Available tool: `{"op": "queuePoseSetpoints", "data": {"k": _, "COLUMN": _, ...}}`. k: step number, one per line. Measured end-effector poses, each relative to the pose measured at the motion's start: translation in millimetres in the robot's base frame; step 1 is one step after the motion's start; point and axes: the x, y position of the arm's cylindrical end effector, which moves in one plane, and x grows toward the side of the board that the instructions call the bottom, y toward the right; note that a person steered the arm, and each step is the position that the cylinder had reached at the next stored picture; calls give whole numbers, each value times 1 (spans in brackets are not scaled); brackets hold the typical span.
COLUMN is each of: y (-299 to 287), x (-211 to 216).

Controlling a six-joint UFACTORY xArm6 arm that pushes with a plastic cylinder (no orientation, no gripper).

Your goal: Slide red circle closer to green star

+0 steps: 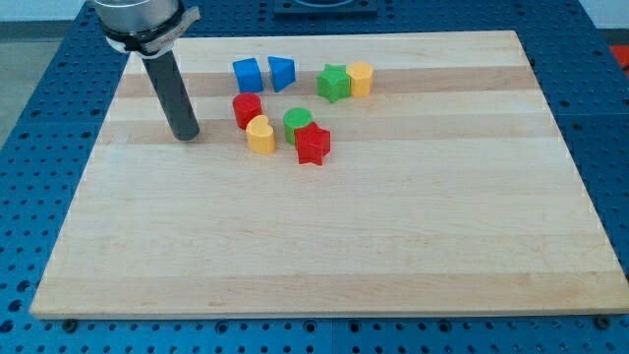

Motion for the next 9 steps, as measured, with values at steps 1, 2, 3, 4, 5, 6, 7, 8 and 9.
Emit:
{"op": "queuePoseSetpoints", "data": {"k": 1, "y": 0, "x": -14}}
{"op": "queuePoseSetpoints", "data": {"k": 2, "y": 18, "x": -18}}
{"op": "queuePoseSetpoints", "data": {"k": 3, "y": 67, "x": -18}}
{"op": "queuePoseSetpoints", "data": {"k": 4, "y": 96, "x": -24}}
{"op": "queuePoseSetpoints", "data": {"k": 5, "y": 91, "x": -42}}
{"op": "queuePoseSetpoints", "data": {"k": 6, "y": 90, "x": -61}}
{"op": "queuePoseSetpoints", "data": {"k": 7, "y": 110, "x": -65}}
{"op": "queuePoseSetpoints", "data": {"k": 8, "y": 148, "x": -45}}
{"op": "queuePoseSetpoints", "data": {"k": 9, "y": 189, "x": -14}}
